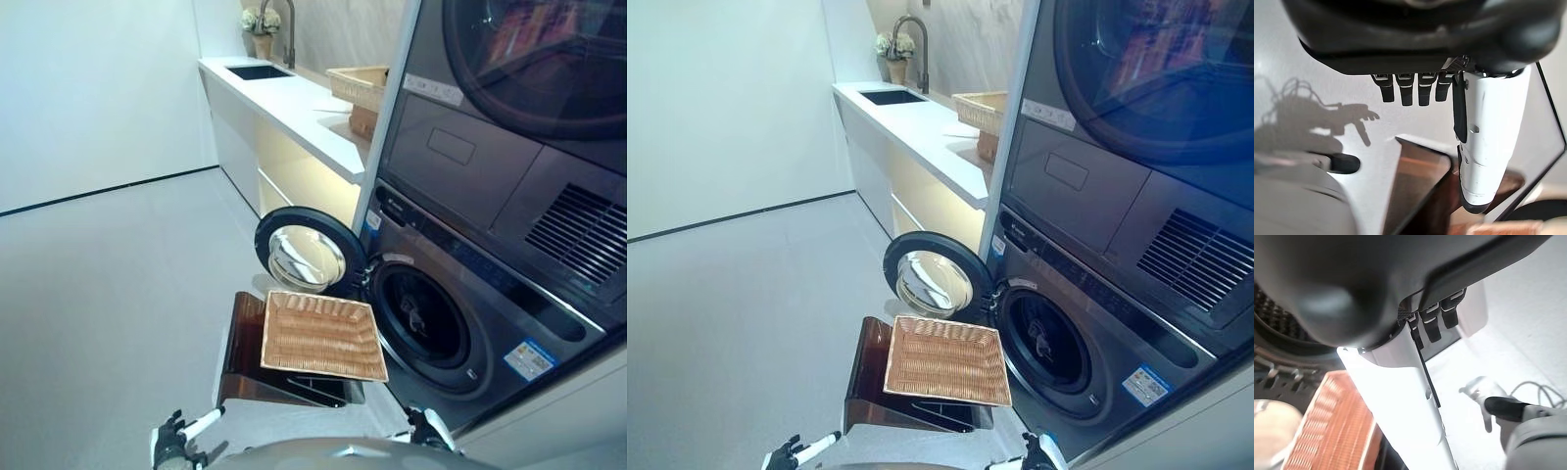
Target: Pick up the clothes and place them into the washing machine
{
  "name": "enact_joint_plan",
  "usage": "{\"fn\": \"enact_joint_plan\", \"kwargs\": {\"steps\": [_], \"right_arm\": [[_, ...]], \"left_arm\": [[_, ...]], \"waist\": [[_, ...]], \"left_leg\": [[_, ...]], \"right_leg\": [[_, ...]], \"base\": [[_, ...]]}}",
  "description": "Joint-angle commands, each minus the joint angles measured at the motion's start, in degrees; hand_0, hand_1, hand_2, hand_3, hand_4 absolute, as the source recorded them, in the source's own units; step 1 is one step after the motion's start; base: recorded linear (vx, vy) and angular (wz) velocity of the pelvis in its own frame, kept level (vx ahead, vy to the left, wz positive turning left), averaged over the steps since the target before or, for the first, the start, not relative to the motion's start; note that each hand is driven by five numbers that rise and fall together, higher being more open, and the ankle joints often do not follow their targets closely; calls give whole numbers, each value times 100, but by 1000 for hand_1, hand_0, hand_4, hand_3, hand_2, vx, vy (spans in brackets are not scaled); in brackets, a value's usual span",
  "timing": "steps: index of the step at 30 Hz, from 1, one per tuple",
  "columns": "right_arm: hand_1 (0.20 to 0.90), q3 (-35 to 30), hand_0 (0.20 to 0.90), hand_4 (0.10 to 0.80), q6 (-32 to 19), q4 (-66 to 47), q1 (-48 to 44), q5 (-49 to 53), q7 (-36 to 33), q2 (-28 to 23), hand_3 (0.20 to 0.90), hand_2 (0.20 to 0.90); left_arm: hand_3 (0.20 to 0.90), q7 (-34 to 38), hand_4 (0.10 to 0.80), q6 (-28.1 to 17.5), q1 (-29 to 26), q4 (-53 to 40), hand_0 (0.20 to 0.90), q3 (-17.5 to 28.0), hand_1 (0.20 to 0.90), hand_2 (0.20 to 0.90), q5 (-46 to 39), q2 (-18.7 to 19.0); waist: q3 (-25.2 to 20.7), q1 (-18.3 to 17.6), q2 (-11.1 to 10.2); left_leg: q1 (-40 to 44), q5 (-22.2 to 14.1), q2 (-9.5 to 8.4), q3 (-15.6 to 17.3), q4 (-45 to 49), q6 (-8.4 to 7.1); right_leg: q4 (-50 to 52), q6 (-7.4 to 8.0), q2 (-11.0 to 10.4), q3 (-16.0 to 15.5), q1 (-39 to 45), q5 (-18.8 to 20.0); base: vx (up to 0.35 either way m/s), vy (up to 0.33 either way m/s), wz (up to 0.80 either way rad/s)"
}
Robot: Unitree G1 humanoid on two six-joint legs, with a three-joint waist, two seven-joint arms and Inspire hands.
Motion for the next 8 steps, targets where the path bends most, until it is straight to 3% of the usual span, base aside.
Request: {"fn": "enact_joint_plan", "kwargs": {"steps": [1, 8], "right_arm": [[900, -230, 900, 800, 162, 193, -409, 102, 35, -320, 900, 900], [900, -319, 900, 800, 220, 242, -253, 55, 126, -305, 900, 900]], "left_arm": [[900, -89, 800, 17, -568, 332, 900, -61, 900, 900, 540, 234], [900, -219, 800, 75, -482, 437, 900, 57, 900, 900, 571, 254]], "waist": [[134, -1, 70], [122, -16, 46]], "left_leg": [[231, -126, -77, 38, -8, -215], [186, -110, -61, 5, -8, -234]], "right_leg": [[380, 6, 90, -200, 112, -382], [358, -13, 98, -239, 109, -402]], "base": [[8, -7, 12], [8, -1, 13]]}}
